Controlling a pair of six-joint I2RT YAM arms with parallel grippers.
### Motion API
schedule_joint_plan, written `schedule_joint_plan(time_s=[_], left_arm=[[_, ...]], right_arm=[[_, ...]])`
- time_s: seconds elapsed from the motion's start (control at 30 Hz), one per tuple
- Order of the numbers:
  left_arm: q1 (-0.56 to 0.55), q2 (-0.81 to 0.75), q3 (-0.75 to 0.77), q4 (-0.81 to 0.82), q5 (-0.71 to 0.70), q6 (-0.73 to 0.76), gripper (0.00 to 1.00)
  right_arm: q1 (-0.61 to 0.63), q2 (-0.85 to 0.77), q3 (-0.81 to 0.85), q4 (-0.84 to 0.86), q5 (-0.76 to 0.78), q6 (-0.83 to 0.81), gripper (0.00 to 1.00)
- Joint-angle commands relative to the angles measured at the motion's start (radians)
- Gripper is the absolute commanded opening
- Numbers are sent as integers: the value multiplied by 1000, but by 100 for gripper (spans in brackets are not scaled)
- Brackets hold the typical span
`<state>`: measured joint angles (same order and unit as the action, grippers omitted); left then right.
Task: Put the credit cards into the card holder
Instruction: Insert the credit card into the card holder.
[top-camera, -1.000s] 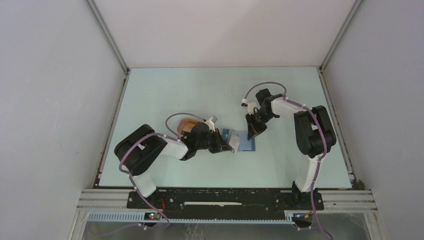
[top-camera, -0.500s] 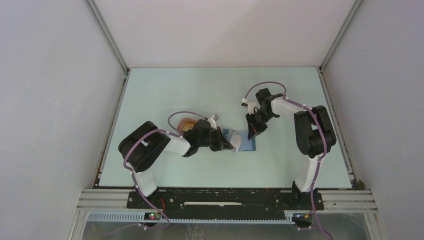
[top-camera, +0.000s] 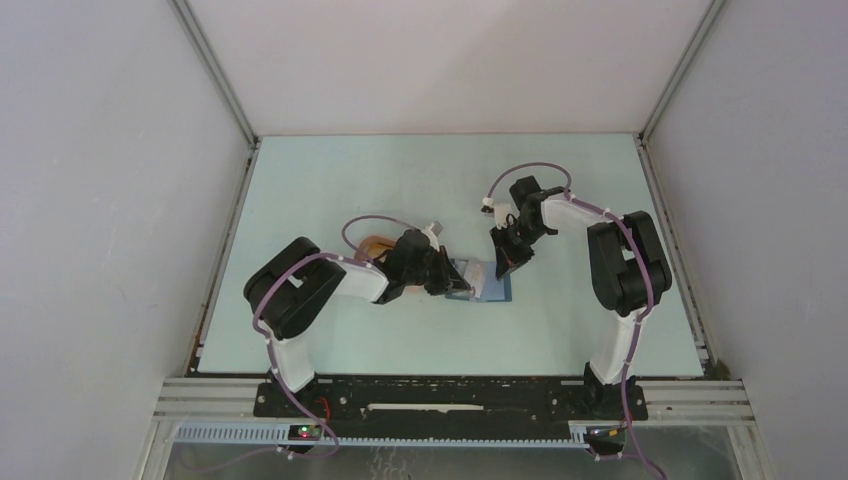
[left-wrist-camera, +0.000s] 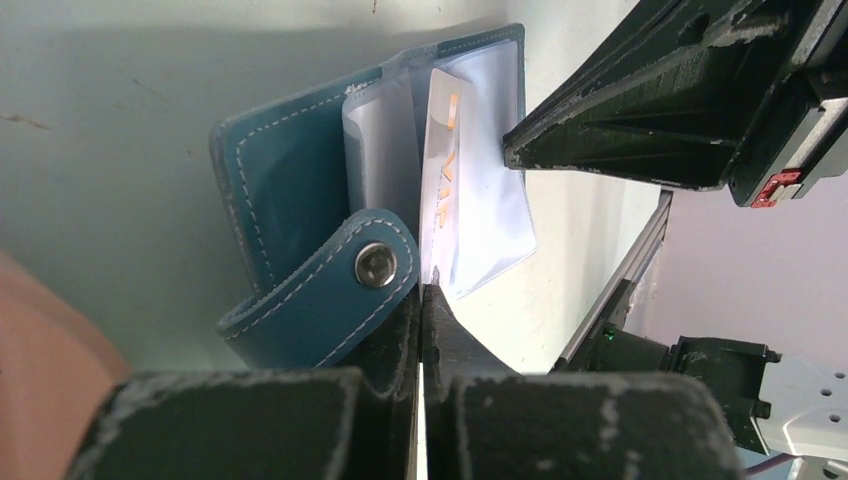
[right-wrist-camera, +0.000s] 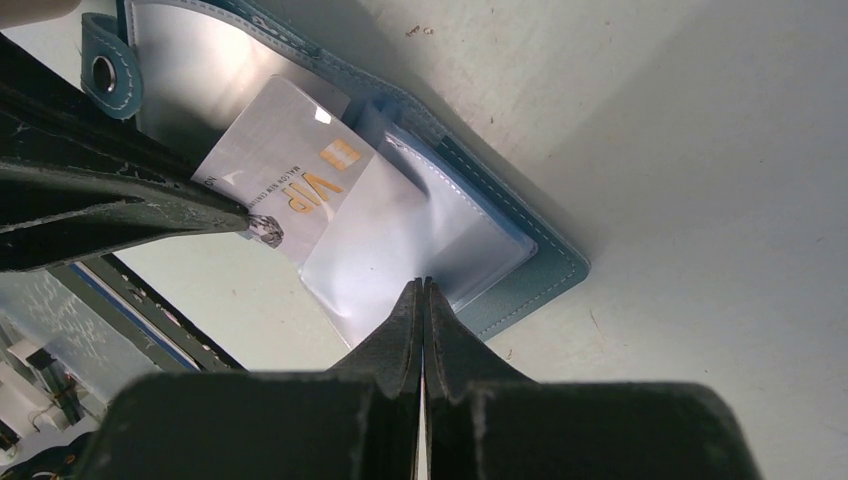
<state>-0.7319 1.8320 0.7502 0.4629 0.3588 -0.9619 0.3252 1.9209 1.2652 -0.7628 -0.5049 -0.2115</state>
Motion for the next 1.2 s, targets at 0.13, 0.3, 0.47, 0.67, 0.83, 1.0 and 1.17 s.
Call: schedule_joint_plan(time_s=[0.13,0.3,0.47,0.67,0.83,1.0,1.17], left_arm=[[2,35,7,-19,-69,-32,0],[-6,41,-15,35,-72,-67,1],[-23,38,-39,72,-101,-96,0],[-53,39,-78,139,-139,-145,0],[-70,42,-93,178,-154,-176,0],[-71,43,-97,195,-149,-183,1],[-84,52,-83,203,-112,-184,5]], right_arm=[[9,9,25,-1,18,-25,2],[11,9,26,-3,16,-26,2],[11,7,26,-4,13,-26,3],[12,9,26,-6,11,-28,2],[12,6,27,-9,11,-28,3],[12,5,26,-8,4,-27,3],[13,-7,27,-9,-6,-30,6]])
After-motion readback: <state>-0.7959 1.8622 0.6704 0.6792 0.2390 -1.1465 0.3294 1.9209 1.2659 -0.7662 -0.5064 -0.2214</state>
